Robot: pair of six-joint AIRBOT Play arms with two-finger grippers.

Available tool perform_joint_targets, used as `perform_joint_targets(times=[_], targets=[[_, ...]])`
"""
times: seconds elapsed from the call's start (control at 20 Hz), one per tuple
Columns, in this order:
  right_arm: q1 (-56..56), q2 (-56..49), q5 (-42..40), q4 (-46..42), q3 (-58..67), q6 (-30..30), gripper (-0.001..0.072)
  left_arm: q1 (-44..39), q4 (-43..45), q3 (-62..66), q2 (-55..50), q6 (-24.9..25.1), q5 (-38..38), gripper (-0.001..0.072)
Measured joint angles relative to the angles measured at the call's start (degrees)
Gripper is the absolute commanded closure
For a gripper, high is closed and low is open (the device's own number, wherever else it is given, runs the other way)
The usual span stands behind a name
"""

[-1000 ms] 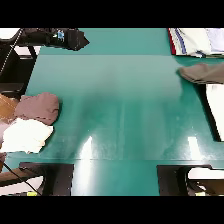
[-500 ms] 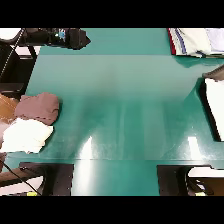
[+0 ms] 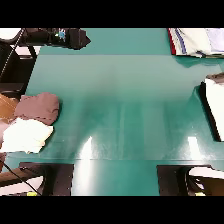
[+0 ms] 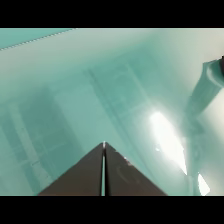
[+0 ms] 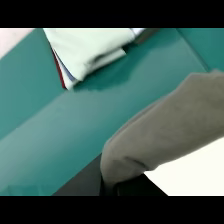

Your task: Fold the shirts.

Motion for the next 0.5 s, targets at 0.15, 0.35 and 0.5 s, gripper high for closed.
perform_joint_targets(times=[0.15,0.35,0.5], targets=[[-3.02,3.93,1.92,-5.42,-7.98,-0.07,0.0686,0.0,0.02,0.0,0.02,0.0,-0.02,0.0682],[-6.49,7.28,3.5,-12.98,-18.56,-0.2,0.0311,0.0,0.04,-0.02,0.02,0.02,-0.48,0.0682],[-8.68,8.13,4.76,-16.11,-24.15,-0.17,0.0151,0.0,0.04,-0.02,0.0,0.02,-1.2,0.0682]])
